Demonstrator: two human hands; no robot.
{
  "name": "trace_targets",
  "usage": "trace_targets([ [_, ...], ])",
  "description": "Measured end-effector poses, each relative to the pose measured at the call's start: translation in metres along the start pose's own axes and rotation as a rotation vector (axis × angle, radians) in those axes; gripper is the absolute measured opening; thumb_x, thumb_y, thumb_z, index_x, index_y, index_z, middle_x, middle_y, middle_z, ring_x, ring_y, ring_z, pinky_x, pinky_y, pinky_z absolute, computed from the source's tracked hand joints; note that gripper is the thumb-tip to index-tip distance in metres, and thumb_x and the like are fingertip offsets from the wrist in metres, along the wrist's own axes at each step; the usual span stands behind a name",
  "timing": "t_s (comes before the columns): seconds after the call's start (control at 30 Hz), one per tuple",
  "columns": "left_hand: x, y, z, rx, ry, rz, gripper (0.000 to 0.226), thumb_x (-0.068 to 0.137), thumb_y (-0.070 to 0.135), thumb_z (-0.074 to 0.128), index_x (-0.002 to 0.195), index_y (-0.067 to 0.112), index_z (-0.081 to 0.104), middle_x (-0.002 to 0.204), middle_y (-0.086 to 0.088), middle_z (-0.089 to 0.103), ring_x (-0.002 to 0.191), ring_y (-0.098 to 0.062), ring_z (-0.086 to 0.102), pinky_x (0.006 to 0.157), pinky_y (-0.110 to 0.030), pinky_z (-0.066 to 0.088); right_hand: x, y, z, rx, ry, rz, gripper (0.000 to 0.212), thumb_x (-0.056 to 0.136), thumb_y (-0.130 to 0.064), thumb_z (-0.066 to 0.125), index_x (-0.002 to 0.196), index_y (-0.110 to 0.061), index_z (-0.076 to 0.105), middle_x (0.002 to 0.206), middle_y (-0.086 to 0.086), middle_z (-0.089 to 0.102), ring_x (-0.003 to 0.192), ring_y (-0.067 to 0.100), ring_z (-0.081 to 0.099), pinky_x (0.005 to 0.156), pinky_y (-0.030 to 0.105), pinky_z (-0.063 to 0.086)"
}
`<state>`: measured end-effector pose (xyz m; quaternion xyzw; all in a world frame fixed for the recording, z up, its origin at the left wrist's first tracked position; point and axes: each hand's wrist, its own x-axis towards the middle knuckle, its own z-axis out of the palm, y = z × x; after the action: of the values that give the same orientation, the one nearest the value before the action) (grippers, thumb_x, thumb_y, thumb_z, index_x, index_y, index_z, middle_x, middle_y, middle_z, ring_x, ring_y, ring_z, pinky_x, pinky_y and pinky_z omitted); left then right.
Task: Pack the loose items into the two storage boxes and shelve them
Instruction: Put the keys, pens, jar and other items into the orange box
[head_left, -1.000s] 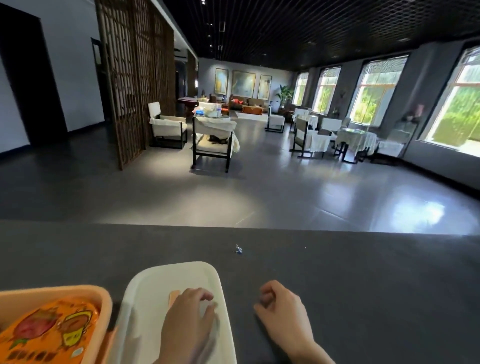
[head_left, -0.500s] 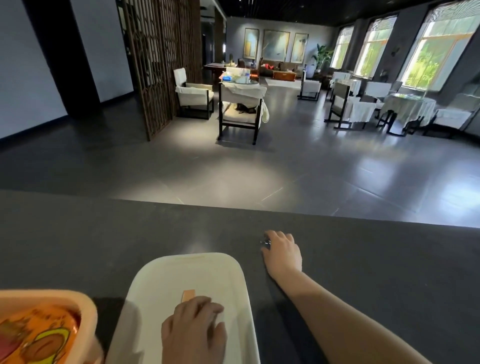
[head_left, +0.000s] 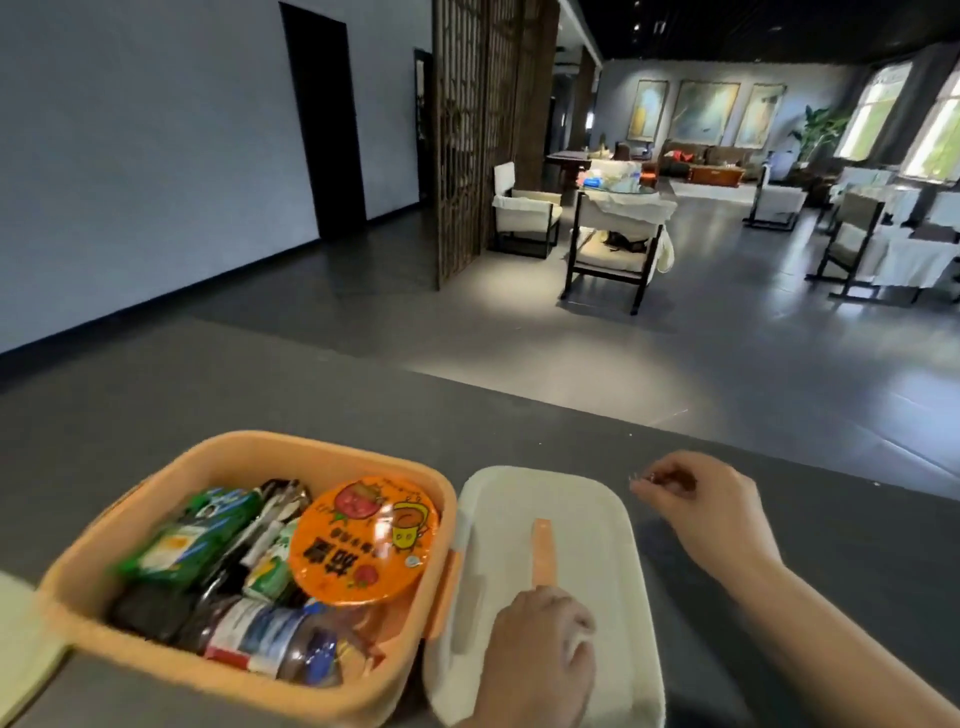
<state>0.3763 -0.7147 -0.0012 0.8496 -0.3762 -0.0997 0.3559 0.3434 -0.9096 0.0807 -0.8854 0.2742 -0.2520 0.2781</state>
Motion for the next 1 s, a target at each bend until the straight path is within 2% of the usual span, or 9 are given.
trace_targets([
  [0.17,-0.045,0.01,-0.062,-0.047,0.159,0.07,0.025,0.085,0.029,0.053,0.108,0.028,0.063,0.12,0.014,0.056,0.115,-0.005,0.046,0.103,-0.022,0.031,-0.028,-0.098,0.02,0.196,-0.046,-0.167,0.015,0.071,-0.031,0.08,0.066,-0.034,0.066,0.067,-0.018,0.066,0.069,-0.005,0.059,0.059,0.008,0.04],
  [0.37,-0.083,-0.024,-0.154,0.061,0.41,0.064,0.021,0.085,0.033,0.055,0.104,0.03,0.063,0.113,0.014,0.058,0.11,-0.005,0.047,0.097,-0.023,0.034,-0.055,-0.171,0.075,0.255,-0.157,-0.237,0.013,0.071,-0.026,0.082,0.072,-0.027,0.069,0.069,-0.014,0.066,0.068,-0.005,0.059,0.061,0.005,0.039],
  [0.43,-0.097,-0.048,-0.179,0.105,0.447,-0.001,0.019,0.085,0.034,0.056,0.102,0.031,0.063,0.11,0.015,0.059,0.109,-0.006,0.049,0.096,-0.025,0.036,-0.068,-0.195,0.101,0.22,-0.219,-0.278,0.014,0.071,-0.031,0.08,0.072,-0.028,0.067,0.066,-0.015,0.062,0.065,-0.002,0.058,0.06,0.008,0.04],
  [0.53,-0.12,-0.083,-0.212,0.139,0.501,-0.117,0.017,0.085,0.033,0.06,0.102,0.035,0.064,0.109,0.018,0.06,0.109,-0.003,0.049,0.096,-0.025,0.038,-0.087,-0.231,0.145,0.109,-0.33,-0.365,0.016,0.074,-0.041,0.074,0.072,-0.033,0.061,0.06,-0.016,0.055,0.061,0.002,0.055,0.063,0.025,0.046],
  [0.6,-0.132,-0.102,-0.231,0.139,0.538,-0.179,0.017,0.084,0.03,0.063,0.1,0.036,0.065,0.107,0.02,0.06,0.107,-0.005,0.051,0.093,-0.027,0.041,-0.095,-0.249,0.173,0.025,-0.381,-0.417,0.015,0.077,-0.045,0.07,0.08,-0.031,0.064,0.067,-0.015,0.059,0.069,0.005,0.057,0.065,0.027,0.044],
  [0.7,-0.142,-0.121,-0.248,0.138,0.575,-0.218,0.016,0.082,0.027,0.066,0.095,0.037,0.066,0.105,0.022,0.06,0.102,-0.003,0.053,0.085,-0.025,0.043,-0.101,-0.264,0.201,-0.069,-0.422,-0.432,0.022,0.08,-0.046,0.067,0.092,-0.027,0.067,0.093,-0.009,0.069,0.085,0.011,0.062,0.076,0.03,0.049],
  [0.77,-0.142,-0.127,-0.252,0.13,0.573,-0.207,0.017,0.082,0.027,0.067,0.094,0.038,0.066,0.106,0.023,0.061,0.099,-0.001,0.053,0.083,-0.023,0.042,-0.102,-0.264,0.205,-0.073,-0.405,-0.421,0.024,0.082,-0.046,0.066,0.097,-0.027,0.068,0.098,-0.008,0.07,0.087,0.012,0.063,0.08,0.033,0.051],
  [0.83,-0.137,-0.128,-0.25,0.113,0.55,-0.168,0.018,0.082,0.024,0.067,0.095,0.036,0.066,0.105,0.021,0.061,0.103,-0.004,0.054,0.088,-0.027,0.043,-0.102,-0.257,0.194,-0.026,-0.354,-0.394,0.027,0.081,-0.047,0.066,0.1,-0.028,0.069,0.097,-0.009,0.07,0.086,0.01,0.064,0.078,0.032,0.051],
  [1.0,-0.112,-0.101,-0.224,0.07,0.447,-0.06,0.017,0.083,0.024,0.067,0.099,0.03,0.068,0.105,0.016,0.062,0.107,-0.009,0.054,0.093,-0.028,0.038,-0.095,-0.195,0.126,0.154,-0.045,-0.207,0.015,0.078,-0.04,0.07,0.091,-0.032,0.067,0.087,-0.016,0.067,0.081,0.002,0.058,0.073,0.022,0.045],
])
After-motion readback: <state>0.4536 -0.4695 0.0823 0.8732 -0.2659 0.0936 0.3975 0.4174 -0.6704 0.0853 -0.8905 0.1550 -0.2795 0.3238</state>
